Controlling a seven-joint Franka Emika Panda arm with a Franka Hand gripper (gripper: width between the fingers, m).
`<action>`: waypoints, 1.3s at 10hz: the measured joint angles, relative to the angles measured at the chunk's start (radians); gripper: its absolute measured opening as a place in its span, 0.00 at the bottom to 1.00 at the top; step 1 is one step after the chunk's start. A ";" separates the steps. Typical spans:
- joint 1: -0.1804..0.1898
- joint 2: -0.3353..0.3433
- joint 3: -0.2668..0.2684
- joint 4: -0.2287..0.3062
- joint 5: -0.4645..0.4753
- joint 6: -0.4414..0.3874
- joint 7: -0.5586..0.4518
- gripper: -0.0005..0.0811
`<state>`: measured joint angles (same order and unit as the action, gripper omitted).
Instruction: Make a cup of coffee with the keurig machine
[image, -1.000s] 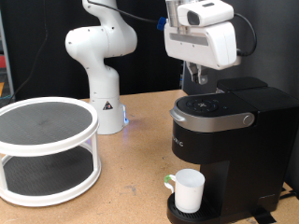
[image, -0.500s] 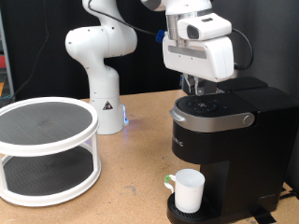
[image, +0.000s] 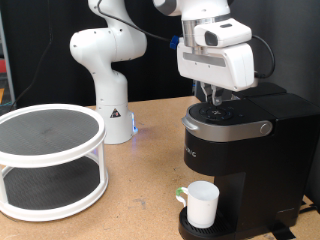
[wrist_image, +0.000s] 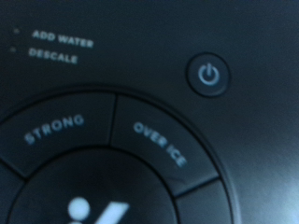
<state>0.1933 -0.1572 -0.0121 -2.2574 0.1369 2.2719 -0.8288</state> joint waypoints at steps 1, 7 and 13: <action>0.000 0.001 0.004 -0.006 0.000 0.007 0.000 0.02; 0.000 0.028 0.013 -0.018 0.000 0.052 0.007 0.02; -0.002 0.039 0.012 0.002 -0.002 -0.003 0.008 0.02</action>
<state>0.1914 -0.1186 0.0003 -2.2553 0.1348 2.2685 -0.8211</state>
